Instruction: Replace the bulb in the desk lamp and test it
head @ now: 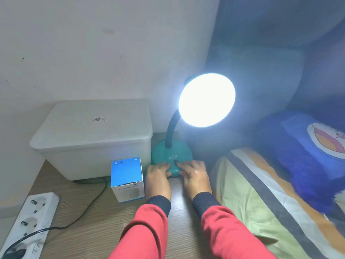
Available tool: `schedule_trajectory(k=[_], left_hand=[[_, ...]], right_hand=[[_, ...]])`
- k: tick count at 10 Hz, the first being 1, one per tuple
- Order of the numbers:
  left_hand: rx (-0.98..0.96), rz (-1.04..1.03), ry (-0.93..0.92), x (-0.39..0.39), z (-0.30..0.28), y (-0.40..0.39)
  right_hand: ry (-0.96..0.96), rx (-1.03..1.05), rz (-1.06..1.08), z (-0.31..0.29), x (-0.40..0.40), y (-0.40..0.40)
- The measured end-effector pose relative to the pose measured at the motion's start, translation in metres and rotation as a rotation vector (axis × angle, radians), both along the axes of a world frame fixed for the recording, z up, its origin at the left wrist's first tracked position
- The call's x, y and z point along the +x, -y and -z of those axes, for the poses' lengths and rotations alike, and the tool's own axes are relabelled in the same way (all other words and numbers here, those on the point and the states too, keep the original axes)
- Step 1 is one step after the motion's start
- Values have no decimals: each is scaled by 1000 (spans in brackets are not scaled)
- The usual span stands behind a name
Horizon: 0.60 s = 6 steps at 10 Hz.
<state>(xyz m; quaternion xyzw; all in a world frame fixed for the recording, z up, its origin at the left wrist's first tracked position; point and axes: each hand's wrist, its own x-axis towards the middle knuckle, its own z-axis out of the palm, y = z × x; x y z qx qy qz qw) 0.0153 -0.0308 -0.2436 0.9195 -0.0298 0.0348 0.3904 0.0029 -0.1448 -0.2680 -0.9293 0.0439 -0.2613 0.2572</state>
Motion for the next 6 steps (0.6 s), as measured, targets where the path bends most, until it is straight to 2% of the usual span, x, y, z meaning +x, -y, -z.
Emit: schedule_trajectory(k=[1,3,5,6], left_hand=[[-26,-14,-12,1,1,3],[-8,-32,-55,1,2,3],[137,102,-141,-5,-15,5],[197,271,-178,-24,-28,-2]], right_hand=[[16,15,-3,1,3,0],[-103,-70,-15,-3,-1,0],[-601,-168,-108,-36,-4,-4],[-789,-181,-176,-52,-23,-9]])
